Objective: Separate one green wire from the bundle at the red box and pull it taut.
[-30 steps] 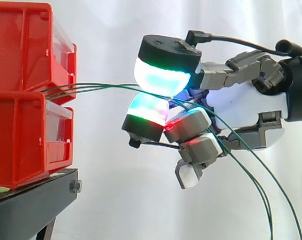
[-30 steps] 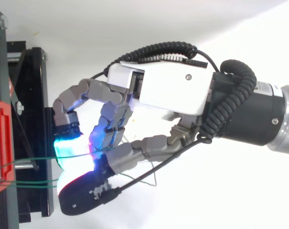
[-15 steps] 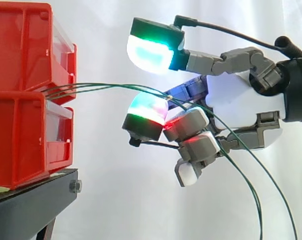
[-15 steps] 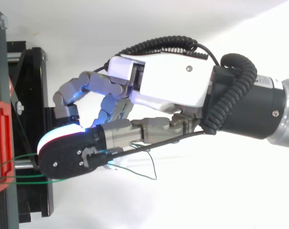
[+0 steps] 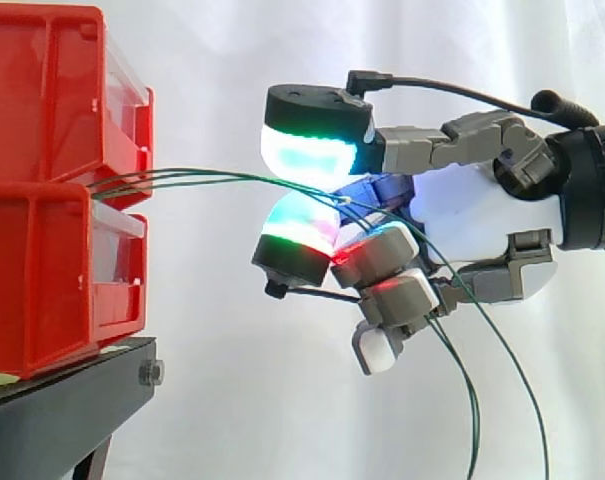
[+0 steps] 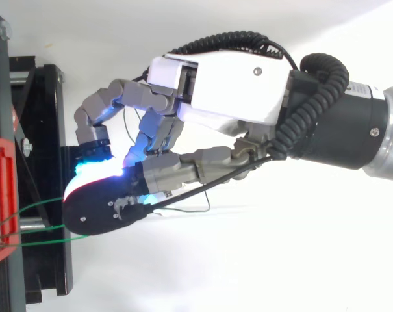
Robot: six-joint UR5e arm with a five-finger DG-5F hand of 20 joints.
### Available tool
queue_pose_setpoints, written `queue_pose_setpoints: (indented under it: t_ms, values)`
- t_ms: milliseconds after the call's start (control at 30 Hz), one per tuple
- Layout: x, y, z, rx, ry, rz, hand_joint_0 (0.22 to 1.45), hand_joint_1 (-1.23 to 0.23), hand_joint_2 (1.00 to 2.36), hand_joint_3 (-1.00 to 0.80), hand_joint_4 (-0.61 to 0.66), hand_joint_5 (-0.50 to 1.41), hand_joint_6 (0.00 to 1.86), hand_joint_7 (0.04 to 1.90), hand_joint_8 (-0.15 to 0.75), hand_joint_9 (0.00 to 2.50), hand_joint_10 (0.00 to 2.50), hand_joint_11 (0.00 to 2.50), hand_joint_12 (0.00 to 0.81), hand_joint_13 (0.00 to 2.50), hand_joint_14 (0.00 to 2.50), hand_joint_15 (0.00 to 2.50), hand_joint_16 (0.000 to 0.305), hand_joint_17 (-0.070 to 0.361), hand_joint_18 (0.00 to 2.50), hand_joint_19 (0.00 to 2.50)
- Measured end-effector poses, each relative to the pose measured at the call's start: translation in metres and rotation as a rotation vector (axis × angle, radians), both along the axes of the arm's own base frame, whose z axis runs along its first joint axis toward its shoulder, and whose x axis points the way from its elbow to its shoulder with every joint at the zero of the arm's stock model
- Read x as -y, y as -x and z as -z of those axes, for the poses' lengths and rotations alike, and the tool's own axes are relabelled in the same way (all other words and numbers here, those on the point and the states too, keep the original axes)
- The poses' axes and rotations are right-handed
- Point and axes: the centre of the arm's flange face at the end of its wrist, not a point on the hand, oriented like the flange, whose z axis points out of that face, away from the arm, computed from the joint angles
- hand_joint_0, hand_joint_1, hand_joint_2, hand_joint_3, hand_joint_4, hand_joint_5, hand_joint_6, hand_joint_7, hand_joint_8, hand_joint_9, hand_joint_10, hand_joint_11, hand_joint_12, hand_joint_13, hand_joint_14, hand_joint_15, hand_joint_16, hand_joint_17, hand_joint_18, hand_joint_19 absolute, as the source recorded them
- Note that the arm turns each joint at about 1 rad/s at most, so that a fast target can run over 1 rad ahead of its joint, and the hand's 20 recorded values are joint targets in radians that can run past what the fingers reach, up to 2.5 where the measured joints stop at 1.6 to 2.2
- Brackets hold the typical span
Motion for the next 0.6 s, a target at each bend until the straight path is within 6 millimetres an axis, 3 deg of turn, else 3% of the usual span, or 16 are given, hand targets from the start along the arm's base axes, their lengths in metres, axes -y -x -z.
queue_pose_setpoints:
  t_ms: [133, 300, 600]
  values:
    - [0.002, 0.0, 0.001, -0.002, 0.0, 0.002, 0.59, -0.67, 1.02, -0.32, 0.23, -0.21, 0.87, 1.24, 0.351, 1.24, 0.02, 1.34, 0.387, 1.37, 0.03, 1.01, 0.063, 0.143, 1.0, 0.53]
    - [0.006, 0.005, 0.015, -0.02, 0.001, 0.004, 0.55, -0.53, 1.01, -0.41, 0.23, -0.21, 0.87, 1.23, 0.356, 1.26, 0.02, 1.34, 0.396, 1.39, 0.03, 1.01, 0.065, 0.146, 1.01, 0.54]
    - [0.005, 0.005, 0.02, -0.007, -0.01, 0.0, 0.58, -0.54, 1.02, -0.29, 0.23, -0.2, 0.87, 1.26, 0.35, 1.27, 0.02, 1.35, 0.387, 1.39, 0.03, 1.01, 0.064, 0.144, 1.02, 0.54]
